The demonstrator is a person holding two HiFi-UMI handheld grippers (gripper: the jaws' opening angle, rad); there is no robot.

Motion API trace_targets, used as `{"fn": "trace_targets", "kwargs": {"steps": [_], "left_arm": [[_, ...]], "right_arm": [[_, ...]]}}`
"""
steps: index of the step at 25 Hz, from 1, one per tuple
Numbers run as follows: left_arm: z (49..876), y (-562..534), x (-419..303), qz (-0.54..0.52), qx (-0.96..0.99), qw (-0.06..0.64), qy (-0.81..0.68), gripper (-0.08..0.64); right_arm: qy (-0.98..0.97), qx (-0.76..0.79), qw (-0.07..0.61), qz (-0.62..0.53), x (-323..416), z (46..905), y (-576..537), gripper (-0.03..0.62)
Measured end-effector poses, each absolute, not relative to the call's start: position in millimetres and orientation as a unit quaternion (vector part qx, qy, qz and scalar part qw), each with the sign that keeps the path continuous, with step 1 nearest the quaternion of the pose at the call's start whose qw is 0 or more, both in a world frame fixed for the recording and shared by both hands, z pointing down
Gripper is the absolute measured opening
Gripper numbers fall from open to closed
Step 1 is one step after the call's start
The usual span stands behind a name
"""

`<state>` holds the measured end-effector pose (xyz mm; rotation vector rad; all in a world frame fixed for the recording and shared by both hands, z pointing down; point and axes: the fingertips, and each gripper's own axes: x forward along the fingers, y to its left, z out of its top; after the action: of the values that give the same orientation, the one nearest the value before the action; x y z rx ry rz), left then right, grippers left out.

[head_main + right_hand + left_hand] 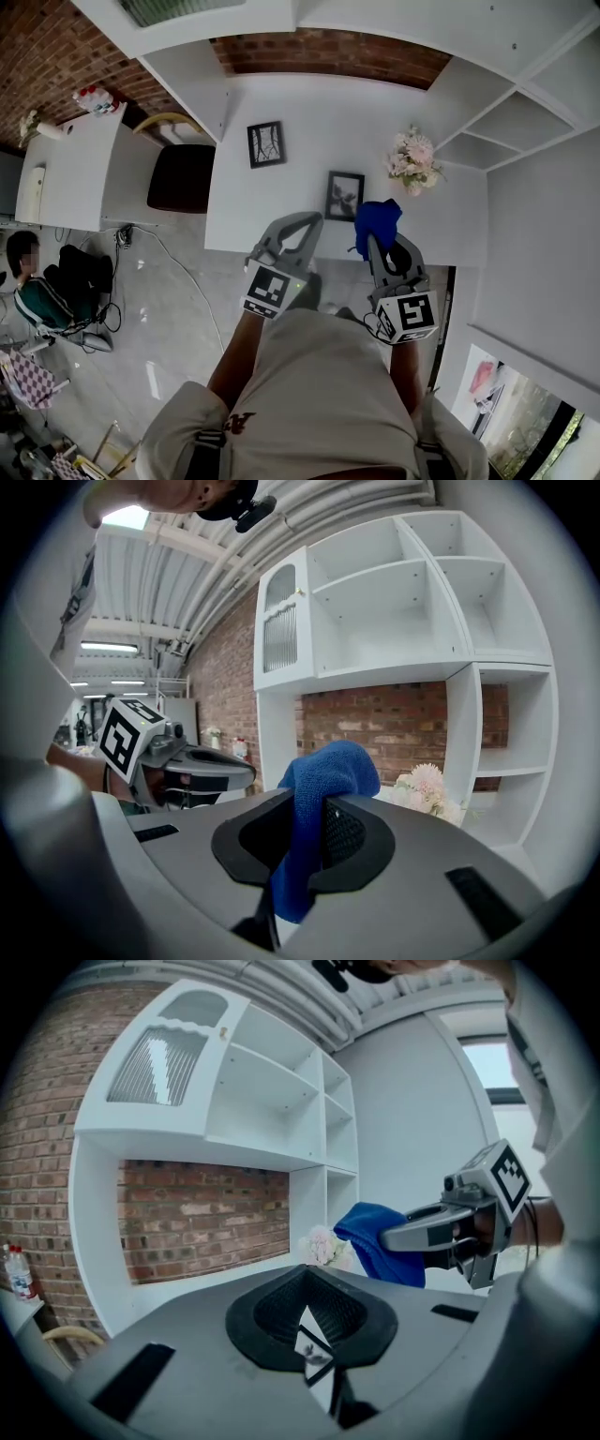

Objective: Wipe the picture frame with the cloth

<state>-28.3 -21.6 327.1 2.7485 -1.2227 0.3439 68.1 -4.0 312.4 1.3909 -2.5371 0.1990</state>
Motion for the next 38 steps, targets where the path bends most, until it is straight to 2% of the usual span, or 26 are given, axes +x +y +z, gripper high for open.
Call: {"fn": "trace_targets", "kwargs": {"steps": [15,38], "left_arm": [[408.6,-62.6,-25.1,0.166,0.922,0.098,-0.336,0.000],[523.4,-54.0,-9.9,0.259,0.914,0.146,-0.277,-0.001]], "right_arm": [[-0.836,0.506,0.175,0.119,63.9,382.9,-43.6,0.035],[-0.809,0.508,0.226,0.194,70.1,469.4,-42.6,0.034]]}}
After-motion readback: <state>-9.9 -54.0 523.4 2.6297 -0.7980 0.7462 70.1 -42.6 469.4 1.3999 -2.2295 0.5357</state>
